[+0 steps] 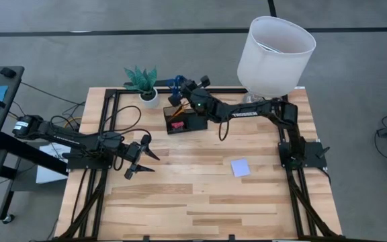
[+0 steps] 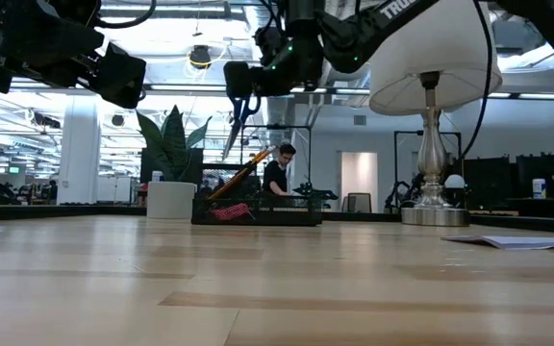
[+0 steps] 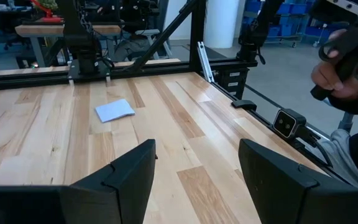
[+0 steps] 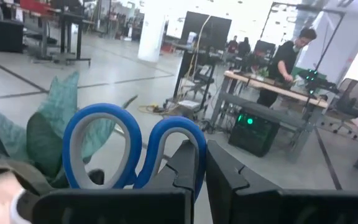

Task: Pick and place office supplies into organizer
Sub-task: Put the blue scissors into the black desk organizer

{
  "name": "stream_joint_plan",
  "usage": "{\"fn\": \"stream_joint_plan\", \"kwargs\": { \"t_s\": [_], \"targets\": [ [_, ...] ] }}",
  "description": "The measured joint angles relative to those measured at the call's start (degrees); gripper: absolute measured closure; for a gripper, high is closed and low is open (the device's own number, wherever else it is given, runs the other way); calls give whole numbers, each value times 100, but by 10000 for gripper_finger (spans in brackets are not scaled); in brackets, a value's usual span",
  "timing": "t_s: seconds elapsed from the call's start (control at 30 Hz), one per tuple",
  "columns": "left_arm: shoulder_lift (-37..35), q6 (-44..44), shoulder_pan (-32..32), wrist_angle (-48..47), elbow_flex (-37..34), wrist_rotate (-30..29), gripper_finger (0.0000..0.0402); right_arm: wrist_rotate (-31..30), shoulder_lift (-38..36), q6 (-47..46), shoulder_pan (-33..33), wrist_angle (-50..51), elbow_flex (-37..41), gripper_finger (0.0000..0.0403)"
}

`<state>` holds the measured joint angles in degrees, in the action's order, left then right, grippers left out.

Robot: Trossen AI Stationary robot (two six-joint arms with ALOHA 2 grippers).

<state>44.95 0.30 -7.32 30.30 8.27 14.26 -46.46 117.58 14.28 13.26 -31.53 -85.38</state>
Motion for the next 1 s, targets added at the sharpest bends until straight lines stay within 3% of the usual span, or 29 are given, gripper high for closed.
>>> {"fn": "stream_joint_plan", "kwargs": {
  "t_s": [0.37,0.7,1.0],
  "targets": [
    [2,0,-1,0,0,-2,178,-15,15,-261,37,-122,177,394],
    [2,-9,1,4,0,0,178,-304,564,-225,-2,-785,210,393],
    [1,-7,-1,2,0,-2,178,-313,535,-223,-98,-798,203,300]
  ]
}}
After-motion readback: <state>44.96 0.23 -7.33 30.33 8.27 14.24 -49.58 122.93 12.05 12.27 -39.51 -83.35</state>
